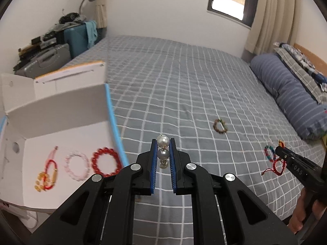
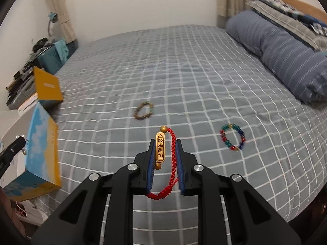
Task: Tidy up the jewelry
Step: 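Carry the earrings and red cord bracelet with both tools over the box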
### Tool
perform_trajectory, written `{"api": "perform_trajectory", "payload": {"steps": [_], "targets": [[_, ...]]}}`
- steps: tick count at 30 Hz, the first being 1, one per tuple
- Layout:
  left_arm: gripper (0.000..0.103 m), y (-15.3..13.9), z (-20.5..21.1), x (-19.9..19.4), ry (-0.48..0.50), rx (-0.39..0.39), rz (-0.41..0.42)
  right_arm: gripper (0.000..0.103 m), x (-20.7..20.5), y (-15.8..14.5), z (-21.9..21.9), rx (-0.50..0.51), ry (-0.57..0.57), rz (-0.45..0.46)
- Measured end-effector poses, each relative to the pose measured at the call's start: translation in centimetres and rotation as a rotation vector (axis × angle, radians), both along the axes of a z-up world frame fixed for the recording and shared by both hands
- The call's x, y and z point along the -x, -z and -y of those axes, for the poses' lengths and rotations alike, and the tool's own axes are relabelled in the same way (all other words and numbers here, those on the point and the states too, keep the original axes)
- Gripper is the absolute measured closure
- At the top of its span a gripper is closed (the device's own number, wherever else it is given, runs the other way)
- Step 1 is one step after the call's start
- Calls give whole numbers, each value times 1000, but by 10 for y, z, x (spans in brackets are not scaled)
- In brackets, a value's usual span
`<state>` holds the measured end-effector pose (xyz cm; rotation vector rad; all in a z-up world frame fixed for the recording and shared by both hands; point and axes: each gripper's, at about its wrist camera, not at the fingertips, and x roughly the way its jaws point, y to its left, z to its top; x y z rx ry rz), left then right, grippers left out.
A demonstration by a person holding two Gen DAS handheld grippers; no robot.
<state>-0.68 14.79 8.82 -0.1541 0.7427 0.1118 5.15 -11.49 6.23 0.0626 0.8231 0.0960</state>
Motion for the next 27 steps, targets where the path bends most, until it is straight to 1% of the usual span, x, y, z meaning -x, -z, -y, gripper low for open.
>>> {"api": "perform_trajectory", "payload": {"steps": [3, 6, 10, 13, 16, 21, 24, 27], "targets": [[92, -4, -11, 9, -40, -35, 2, 85, 1, -13, -24, -2, -41, 18], [92, -7, -33, 18, -77, -29, -9, 85, 4, -26, -48, 0, -84, 42], [92, -22, -68, 33, -148, -32, 10, 85, 5, -42, -85, -9, -139, 63], [92, -33, -90, 43, -193, -50, 21, 85, 9, -54, -117, -12, -196, 86], [92, -39, -112, 51, -237, -60, 24, 85, 12, -62, -152, -23, -266, 89], [92, -39, -144, 65, -307, -77, 10, 85, 23, -64, -216, -28, -384, 93], [92, -32, -164, 73, -346, -71, -6, 85, 32, -56, -257, -21, -461, 79], [92, -23, -181, 79, -379, -58, -13, 85, 38, -45, -287, -4, -504, 57]]}}
